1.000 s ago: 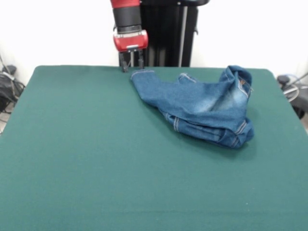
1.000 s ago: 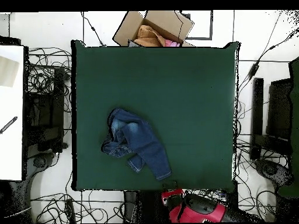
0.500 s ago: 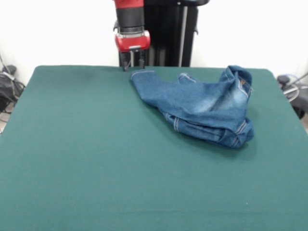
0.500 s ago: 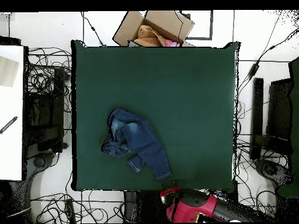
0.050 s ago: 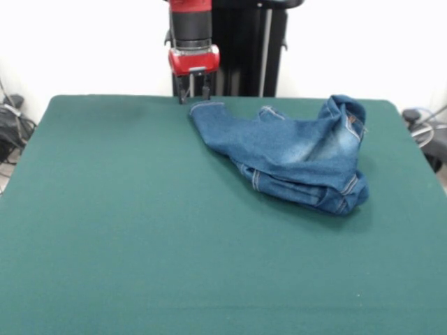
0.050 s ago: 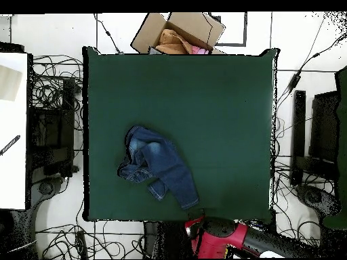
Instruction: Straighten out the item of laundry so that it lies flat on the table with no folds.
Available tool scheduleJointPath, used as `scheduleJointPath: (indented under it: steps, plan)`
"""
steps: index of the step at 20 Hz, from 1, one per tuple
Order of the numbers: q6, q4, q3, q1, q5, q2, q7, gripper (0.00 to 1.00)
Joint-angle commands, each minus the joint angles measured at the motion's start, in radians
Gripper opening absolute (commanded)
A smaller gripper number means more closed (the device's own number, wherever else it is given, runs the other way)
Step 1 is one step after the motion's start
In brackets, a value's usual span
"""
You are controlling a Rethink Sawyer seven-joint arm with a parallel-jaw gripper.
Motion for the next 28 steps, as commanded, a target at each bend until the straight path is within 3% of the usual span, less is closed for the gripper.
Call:
scheduleJointPath:
  steps: [1,16,28]
  plan:
    - [-0.061,-0.279,0.016,0.043,-0.168,0.093,0.208,1.00]
    - [-0.129,-0.348,-0.005,0.085,-0.072,0.052,0.142,1.00]
    - [-0.116,-0.350,0.000,0.122,-0.051,0.015,0.145,1.00]
